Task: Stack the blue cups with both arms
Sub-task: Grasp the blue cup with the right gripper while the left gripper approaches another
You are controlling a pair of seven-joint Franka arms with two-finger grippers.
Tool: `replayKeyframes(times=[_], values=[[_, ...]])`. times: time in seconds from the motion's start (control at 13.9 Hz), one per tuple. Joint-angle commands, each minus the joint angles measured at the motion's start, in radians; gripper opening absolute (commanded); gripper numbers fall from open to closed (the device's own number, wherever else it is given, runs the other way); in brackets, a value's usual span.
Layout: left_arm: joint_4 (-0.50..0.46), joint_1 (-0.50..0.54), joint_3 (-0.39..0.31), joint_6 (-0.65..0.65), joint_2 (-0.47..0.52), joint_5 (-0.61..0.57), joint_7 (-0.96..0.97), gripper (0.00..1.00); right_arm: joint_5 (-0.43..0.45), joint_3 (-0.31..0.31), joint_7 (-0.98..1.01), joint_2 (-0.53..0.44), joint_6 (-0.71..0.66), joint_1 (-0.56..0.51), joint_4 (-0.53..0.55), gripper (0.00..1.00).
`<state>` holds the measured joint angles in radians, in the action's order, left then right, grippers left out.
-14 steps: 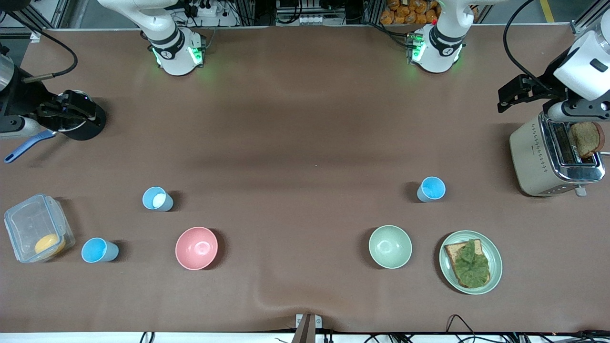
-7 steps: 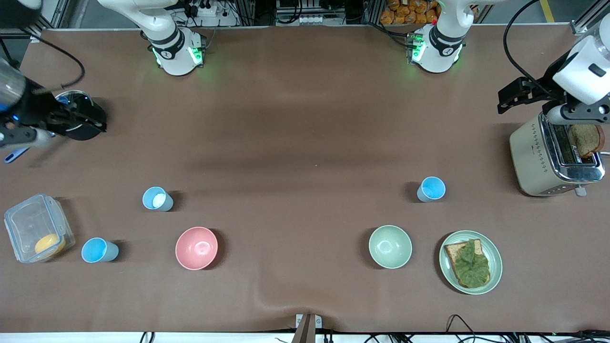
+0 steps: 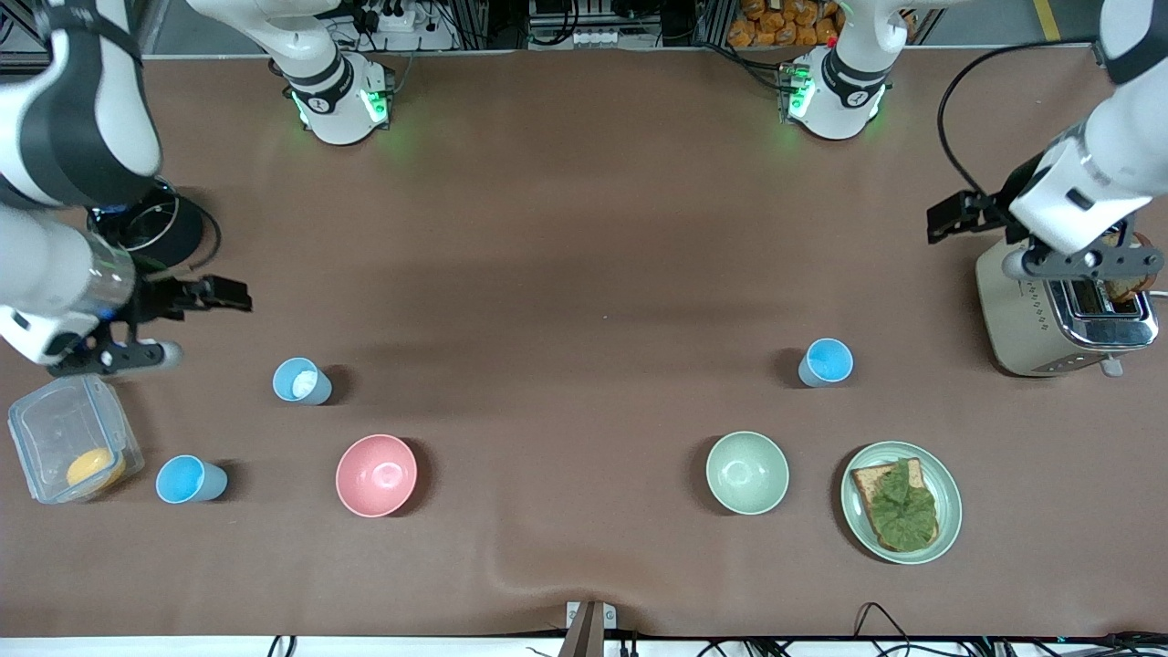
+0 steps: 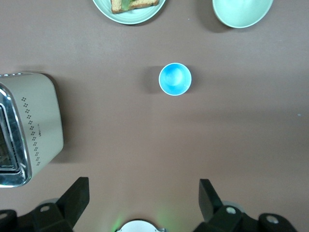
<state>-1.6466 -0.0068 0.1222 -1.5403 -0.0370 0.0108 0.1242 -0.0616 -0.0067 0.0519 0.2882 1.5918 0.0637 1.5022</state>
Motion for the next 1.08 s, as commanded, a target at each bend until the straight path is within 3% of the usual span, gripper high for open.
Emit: replayKeyframes(times=[0.0, 0.36, 0.58, 0.79, 0.86, 1.01], values=[[-0.138, 0.027, 0.004, -0.130, 0.031, 0.000, -0.017, 1.00, -0.001, -0.001, 0.000, 0.061, 0.112, 0.016, 0.057, 1.00], [-0.350, 0.033, 0.004, -0.381, 0.019, 0.000, -0.017, 1.00, -0.003, 0.001, 0.000, 0.109, 0.521, 0.031, 0.331, 1.00], [-0.465, 0.033, 0.005, -0.542, -0.006, -0.002, -0.015, 1.00, -0.003, -0.001, 0.002, 0.190, 0.620, 0.027, 0.339, 1.00], [-0.466, 0.030, 0.005, -0.625, -0.082, -0.002, -0.015, 1.00, -0.003, 0.001, 0.002, 0.255, 0.622, 0.033, 0.339, 0.96], [-0.463, 0.030, 0.005, -0.656, -0.110, -0.002, -0.015, 1.00, -0.003, -0.001, 0.003, 0.255, 0.622, 0.034, 0.339, 0.78], [-0.438, 0.030, 0.005, -0.719, -0.182, -0.002, -0.015, 1.00, -0.001, 0.001, 0.011, 0.266, 0.623, 0.033, 0.329, 0.24]])
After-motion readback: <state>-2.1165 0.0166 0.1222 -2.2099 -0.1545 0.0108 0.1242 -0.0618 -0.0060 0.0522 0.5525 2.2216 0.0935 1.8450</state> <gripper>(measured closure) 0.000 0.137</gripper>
